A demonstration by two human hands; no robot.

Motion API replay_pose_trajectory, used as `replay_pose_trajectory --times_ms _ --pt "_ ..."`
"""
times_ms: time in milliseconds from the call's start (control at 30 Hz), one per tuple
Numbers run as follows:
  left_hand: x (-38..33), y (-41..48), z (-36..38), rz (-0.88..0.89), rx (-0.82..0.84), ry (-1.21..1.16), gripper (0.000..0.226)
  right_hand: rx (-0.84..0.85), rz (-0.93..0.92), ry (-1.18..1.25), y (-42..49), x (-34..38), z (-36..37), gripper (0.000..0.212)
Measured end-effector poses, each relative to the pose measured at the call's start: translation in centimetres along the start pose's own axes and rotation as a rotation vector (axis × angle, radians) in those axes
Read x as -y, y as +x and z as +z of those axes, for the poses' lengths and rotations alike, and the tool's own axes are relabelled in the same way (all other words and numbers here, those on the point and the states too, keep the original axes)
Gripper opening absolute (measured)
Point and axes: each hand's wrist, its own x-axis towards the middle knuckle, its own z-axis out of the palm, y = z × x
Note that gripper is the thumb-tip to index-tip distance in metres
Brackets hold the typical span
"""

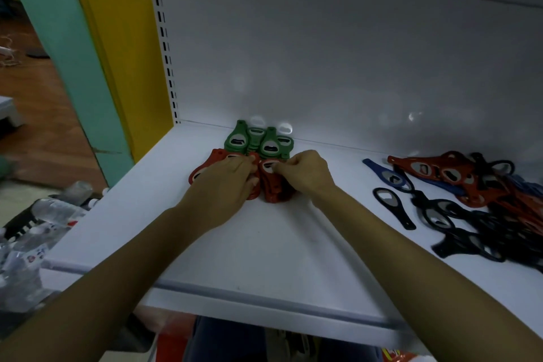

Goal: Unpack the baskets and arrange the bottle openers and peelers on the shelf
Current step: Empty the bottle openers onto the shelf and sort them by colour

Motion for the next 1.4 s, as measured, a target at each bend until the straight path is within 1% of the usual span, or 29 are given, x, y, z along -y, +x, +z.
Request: replay_pose_trajectory --times_ms 100,167,233,267,333,467,567,700,800,867,967,1033,1167,1267,1400 --pt "0.0 0.0 -0.2 0.021 0.009 0.011 0.027 0.047 -0.058 -0.127 0.6 0.7 -0.4 0.012" --pt "-0.1 -0.1 -0.3 0.031 0.008 0.019 0.025 0.070 -0.048 -0.215 0.8 0.9 -0.6 0.018" --pt "-0.1 -0.1 -0.5 0.031 -0.007 0.017 0.022 0.104 -0.035 -0.276 0.9 0.8 -0.9 0.015" --pt "-0.2 -0.1 -0.5 0.027 -0.007 0.011 0.022 0.120 -0.021 -0.278 0.8 0.8 -0.9 0.017" --pt "-0.2 -0.1 -0.5 0.020 -0.001 -0.006 0.024 0.141 0.012 -0.233 0.7 0.4 -0.9 0.020" --pt "-0.1 -0.1 -0.4 -0.004 0.006 -0.019 0.030 0.124 0.054 -0.051 0.5 -0.1 -1.0 0.014" --pt "-0.1 -0.1 -0.3 -0.014 0.019 -0.022 0.031 0.118 0.084 0.098 0.3 -0.2 -1.2 0.015" --pt "0.0 0.0 -0.1 -0.056 0.033 -0.053 0.038 0.185 0.150 0.272 -0.1 0.0 -1.7 0.016" --pt "0.1 0.0 -0.1 -0.064 0.048 -0.043 0.046 0.265 0.156 0.268 -0.3 -0.1 -2.0 0.014" --pt "0.0 0.0 -0.2 -0.058 0.050 -0.036 0.046 0.286 0.157 0.290 -0.3 -0.1 -2.2 0.012" --pt "0.0 0.0 -0.2 -0.055 0.058 -0.031 0.047 0.279 0.190 0.344 -0.2 0.0 -2.2 0.016" --pt "-0.1 0.1 -0.2 -0.063 0.066 -0.023 0.049 0.272 0.214 0.336 -0.2 0.1 -2.1 0.016" --pt "-0.1 0.2 -0.2 -0.075 0.068 -0.030 0.048 0.245 0.209 0.285 -0.3 0.2 -2.0 0.016" --pt "-0.1 0.1 -0.2 -0.071 0.053 -0.052 0.041 0.221 0.188 0.193 -0.3 0.5 -1.4 0.023" --pt "-0.1 0.1 -0.3 -0.070 0.061 -0.059 0.046 0.202 0.178 0.118 0.0 1.2 -0.8 0.032"
